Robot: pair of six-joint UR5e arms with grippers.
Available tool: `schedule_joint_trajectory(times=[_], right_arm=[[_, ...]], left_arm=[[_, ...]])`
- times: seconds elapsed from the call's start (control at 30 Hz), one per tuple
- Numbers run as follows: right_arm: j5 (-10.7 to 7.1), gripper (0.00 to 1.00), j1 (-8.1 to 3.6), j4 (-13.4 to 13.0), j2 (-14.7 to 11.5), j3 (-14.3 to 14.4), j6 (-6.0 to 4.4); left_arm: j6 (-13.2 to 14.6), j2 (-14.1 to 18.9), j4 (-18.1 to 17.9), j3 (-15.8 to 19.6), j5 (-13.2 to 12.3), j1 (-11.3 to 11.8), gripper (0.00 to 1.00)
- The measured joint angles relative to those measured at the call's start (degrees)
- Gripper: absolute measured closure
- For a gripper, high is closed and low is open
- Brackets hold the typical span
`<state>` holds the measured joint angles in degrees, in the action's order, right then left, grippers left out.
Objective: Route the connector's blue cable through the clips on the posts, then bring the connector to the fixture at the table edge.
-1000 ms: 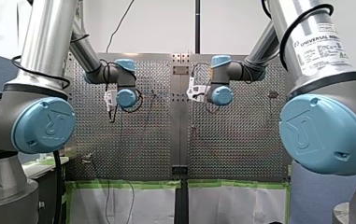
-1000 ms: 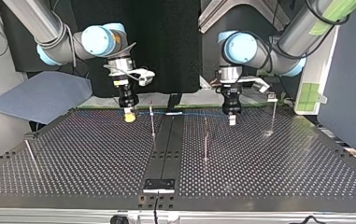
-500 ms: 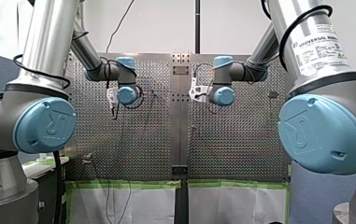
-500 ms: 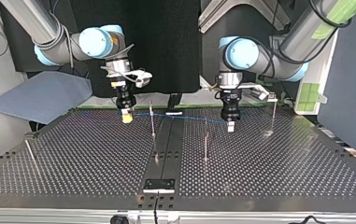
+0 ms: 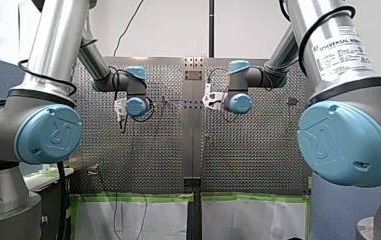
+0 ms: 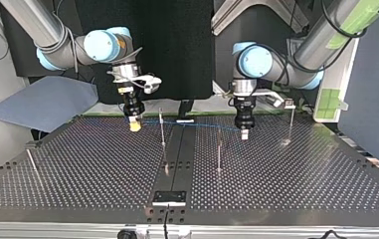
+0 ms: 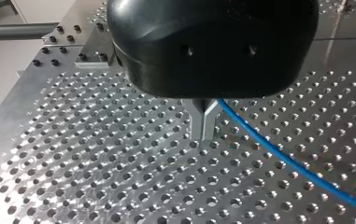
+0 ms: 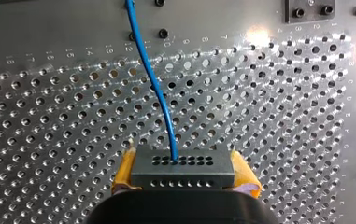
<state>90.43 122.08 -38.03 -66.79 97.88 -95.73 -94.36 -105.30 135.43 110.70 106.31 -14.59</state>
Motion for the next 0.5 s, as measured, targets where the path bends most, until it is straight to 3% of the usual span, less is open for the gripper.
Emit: schedule_joint_trajectory(times=[0.5], right_arm=[[-0.75, 1.00, -0.97, -0.4, 0.3, -0.1, -0.01]], left_arm=[[-0.1, -0.1, 0.2, -2.0, -2.3, 0.9, 1.00]])
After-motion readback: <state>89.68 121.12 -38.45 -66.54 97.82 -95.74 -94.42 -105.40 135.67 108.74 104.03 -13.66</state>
